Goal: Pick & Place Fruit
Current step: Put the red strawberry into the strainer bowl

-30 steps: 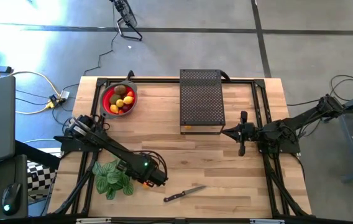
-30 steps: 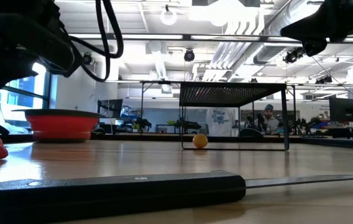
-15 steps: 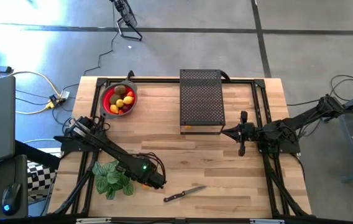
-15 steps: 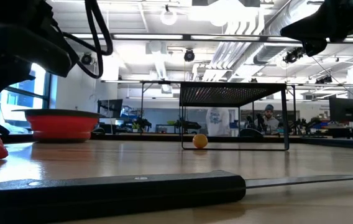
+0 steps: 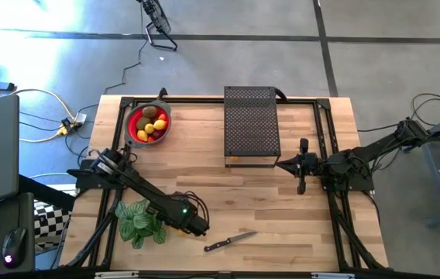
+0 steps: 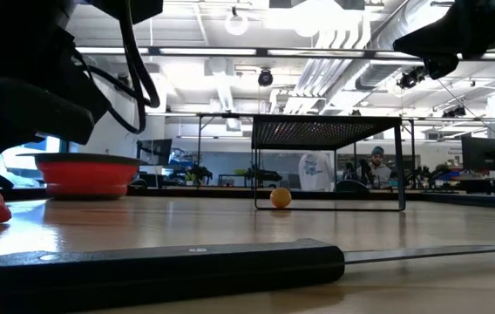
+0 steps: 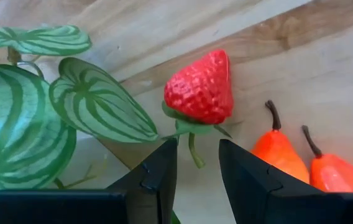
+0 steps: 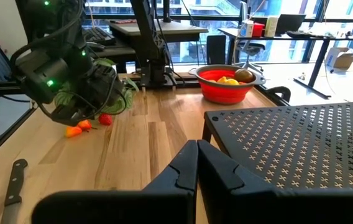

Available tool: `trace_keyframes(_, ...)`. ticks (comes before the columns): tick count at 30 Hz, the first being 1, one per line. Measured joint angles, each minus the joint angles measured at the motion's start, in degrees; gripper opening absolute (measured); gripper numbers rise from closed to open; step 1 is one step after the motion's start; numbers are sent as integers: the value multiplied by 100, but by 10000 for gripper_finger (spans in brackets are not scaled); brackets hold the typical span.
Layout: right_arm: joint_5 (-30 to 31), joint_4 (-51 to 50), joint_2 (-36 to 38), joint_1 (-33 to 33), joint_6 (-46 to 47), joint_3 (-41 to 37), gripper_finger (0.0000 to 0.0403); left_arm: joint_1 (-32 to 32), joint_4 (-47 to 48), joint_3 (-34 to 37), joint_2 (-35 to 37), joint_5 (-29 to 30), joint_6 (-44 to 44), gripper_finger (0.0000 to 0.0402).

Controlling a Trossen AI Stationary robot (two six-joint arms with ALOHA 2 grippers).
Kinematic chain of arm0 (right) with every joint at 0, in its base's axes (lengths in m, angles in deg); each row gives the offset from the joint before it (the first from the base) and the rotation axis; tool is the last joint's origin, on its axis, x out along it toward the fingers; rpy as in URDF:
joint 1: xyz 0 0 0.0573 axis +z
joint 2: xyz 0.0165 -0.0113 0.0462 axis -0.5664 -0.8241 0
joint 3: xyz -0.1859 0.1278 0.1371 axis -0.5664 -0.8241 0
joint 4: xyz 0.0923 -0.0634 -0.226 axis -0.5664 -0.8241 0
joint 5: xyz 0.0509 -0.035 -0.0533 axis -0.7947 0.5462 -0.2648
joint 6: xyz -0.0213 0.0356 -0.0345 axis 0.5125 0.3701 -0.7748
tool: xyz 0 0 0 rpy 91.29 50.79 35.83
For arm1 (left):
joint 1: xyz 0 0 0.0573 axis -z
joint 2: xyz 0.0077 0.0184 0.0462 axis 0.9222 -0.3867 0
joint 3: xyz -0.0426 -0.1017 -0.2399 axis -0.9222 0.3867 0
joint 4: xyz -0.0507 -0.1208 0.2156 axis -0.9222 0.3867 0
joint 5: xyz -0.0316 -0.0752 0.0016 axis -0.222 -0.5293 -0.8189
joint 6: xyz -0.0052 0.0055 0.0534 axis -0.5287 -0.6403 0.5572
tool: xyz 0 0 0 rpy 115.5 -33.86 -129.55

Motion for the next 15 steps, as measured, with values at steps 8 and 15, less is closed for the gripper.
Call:
trace_keyframes(8,0,4,2,0,0,0,3,0,6,0,2,-14,67,115)
trace_keyframes(15,0,3,2,1,0,0,3,-2,7,0,2,-15,67,114)
